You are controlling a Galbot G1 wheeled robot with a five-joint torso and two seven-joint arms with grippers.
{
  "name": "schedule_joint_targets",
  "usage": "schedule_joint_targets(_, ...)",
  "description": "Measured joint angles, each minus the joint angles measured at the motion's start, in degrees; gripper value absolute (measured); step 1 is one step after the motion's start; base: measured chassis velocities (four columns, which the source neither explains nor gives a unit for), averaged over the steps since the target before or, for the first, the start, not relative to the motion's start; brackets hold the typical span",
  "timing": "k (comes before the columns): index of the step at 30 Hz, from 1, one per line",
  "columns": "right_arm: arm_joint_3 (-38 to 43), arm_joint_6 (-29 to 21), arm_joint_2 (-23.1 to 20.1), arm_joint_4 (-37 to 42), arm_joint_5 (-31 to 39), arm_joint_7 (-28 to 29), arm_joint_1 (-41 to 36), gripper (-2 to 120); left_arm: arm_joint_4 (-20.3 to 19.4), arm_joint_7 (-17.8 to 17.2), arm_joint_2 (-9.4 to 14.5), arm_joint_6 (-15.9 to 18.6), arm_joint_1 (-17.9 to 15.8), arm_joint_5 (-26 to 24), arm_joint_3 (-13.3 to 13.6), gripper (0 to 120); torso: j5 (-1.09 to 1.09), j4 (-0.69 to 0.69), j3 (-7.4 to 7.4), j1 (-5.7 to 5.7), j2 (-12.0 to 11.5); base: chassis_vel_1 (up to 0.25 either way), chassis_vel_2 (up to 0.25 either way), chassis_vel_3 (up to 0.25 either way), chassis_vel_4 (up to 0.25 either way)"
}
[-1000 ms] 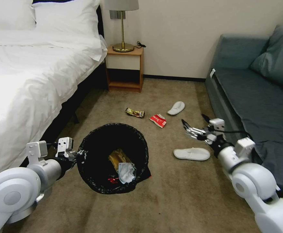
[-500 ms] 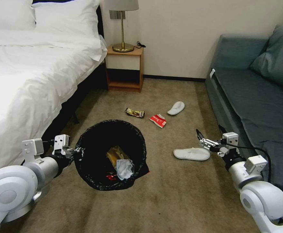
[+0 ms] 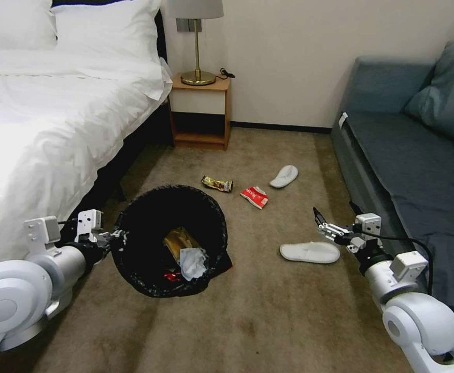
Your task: Pick up the trash bin, then pick up the garbage on the floor and place it into the trash bin.
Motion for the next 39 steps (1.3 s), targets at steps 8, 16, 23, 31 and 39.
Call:
schedule_joint_targets(8, -0.4, -0.1, 0.1, 0.2, -0.3, -0.1, -0.2, 100, 0.9, 0.0, 0.0, 0.0, -0.5, -0.4, -1.7, 2, 0.01, 0.00, 0.00, 0.00, 0.0, -0.108, 0.093, 0.104, -0.107)
schedule_joint_targets(16, -0.7, -0.1, 0.3, 0.4, -0.6, -0.4, -0.6, 100, 1.3, 0.1, -0.5, 0.0, -1.0, -0.4, -2.2, 2, 0.00, 0.00, -0.01, 0.00, 0.0, -0.094, 0.093, 0.096, -0.099)
schedule_joint_targets(23, -1.3, -0.1, 0.3, 0.7, -0.8, -0.4, -0.9, 100, 1.3, 0.3, -0.6, 0.0, -0.8, -0.4, -2.7, 2, 0.01, 0.00, -0.01, 0.00, 0.0, -0.124, 0.106, 0.122, -0.127)
schedule_joint_targets(31, -1.7, 0.0, 0.3, 0.7, -0.9, -0.5, -0.9, 100, 1.2, 0.7, -0.5, 0.0, -0.8, -0.4, -3.1, 2, 0.01, 0.00, -0.02, 0.00, 0.0, -0.101, 0.104, 0.117, -0.115)
schedule_joint_targets(39, -1.8, 0.0, 0.5, 0.8, -1.0, -0.6, -1.0, 100, 0.9, 0.7, -0.6, 0.0, -0.7, -0.4, -3.1, 2, 0.01, 0.01, -0.01, -0.01, 0.0, -0.111, 0.124, 0.122, -0.119)
